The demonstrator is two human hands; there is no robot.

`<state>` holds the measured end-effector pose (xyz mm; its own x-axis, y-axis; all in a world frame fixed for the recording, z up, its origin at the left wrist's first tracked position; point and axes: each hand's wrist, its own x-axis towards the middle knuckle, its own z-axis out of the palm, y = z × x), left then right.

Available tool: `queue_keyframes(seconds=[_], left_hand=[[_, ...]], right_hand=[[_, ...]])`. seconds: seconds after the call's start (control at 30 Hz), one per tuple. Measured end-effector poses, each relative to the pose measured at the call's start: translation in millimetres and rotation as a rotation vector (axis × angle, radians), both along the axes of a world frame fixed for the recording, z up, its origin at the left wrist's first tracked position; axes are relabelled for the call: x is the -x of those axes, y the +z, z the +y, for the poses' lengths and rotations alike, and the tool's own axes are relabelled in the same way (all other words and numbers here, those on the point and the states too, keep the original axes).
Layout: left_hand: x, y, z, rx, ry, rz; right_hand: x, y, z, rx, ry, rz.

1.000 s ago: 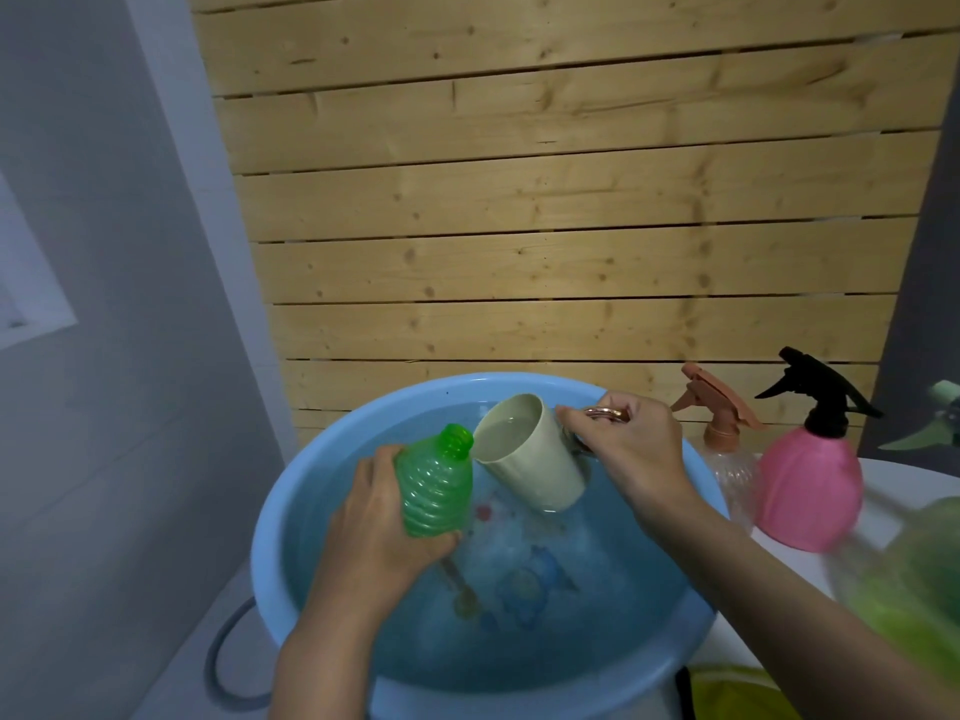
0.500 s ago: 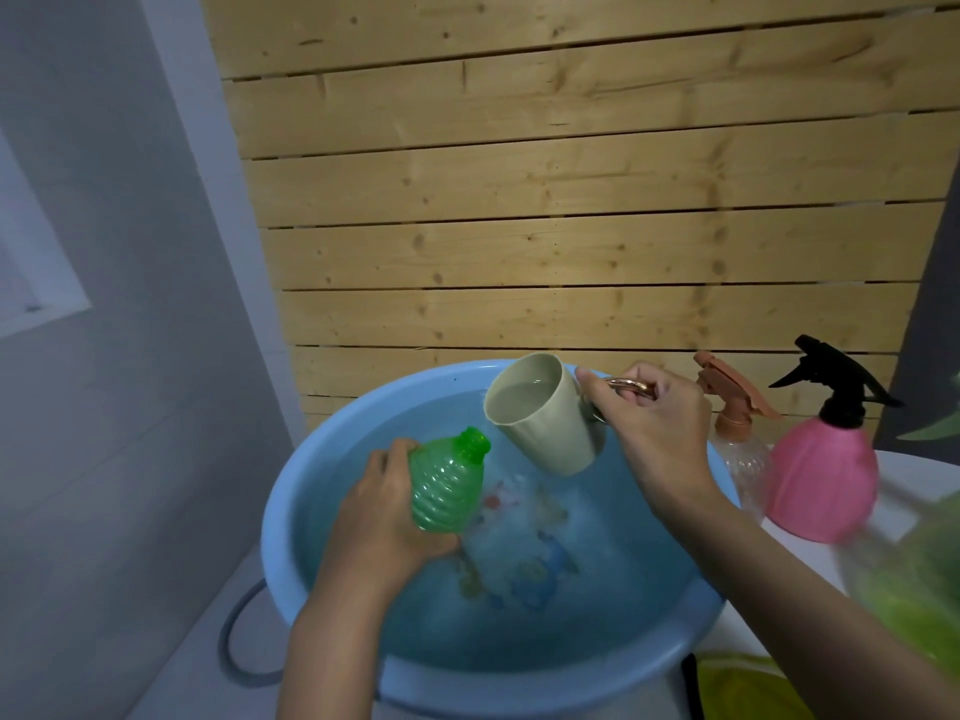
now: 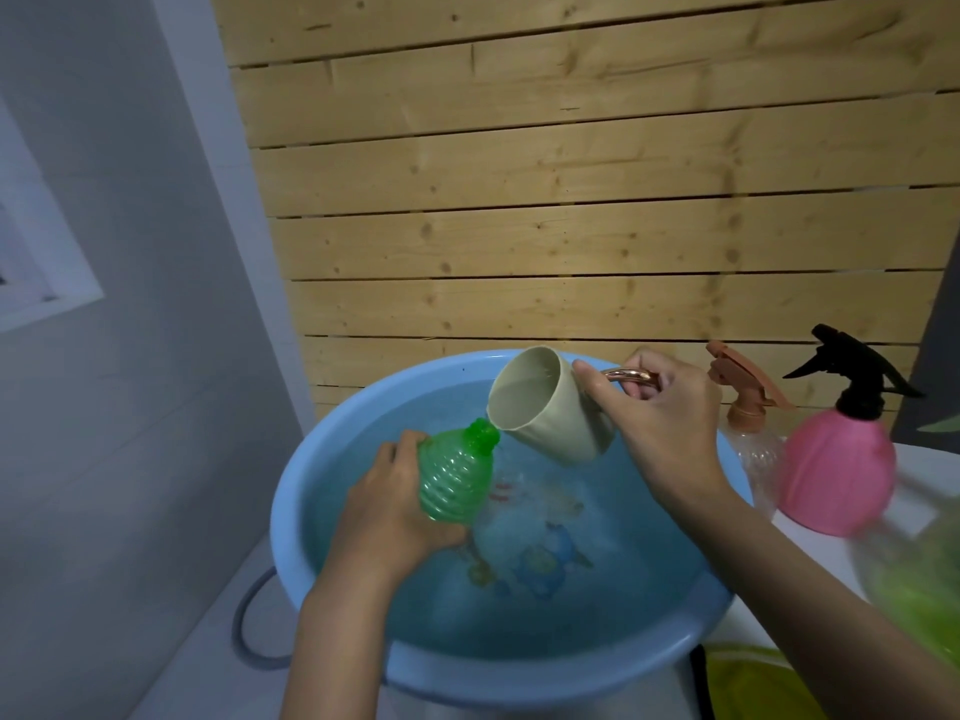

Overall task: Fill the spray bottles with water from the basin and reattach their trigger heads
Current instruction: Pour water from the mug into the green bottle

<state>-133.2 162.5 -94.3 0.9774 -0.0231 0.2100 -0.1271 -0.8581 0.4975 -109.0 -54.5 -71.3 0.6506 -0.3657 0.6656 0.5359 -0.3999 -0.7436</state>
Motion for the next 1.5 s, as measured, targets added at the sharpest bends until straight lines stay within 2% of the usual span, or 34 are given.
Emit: queue_keyframes(seconds=[0.43,0.9,1.5], left_hand=[[-0.3,0.4,0.8,-0.028,0.006,0.009],[-0.5,-0.9,2.1,-0.042,-0.003,0.015],[-0.7,-0.6,1.6,-0.057,-0.023,0.032]], right_hand=[[0.9,-2.1,0.9,0.079,-0.014,-0.091],[0.0,-4.7,0.1,0.28,-0.088,-0.227],[0.2,-4.3,2.7,0.382,-0.085,-0.307]])
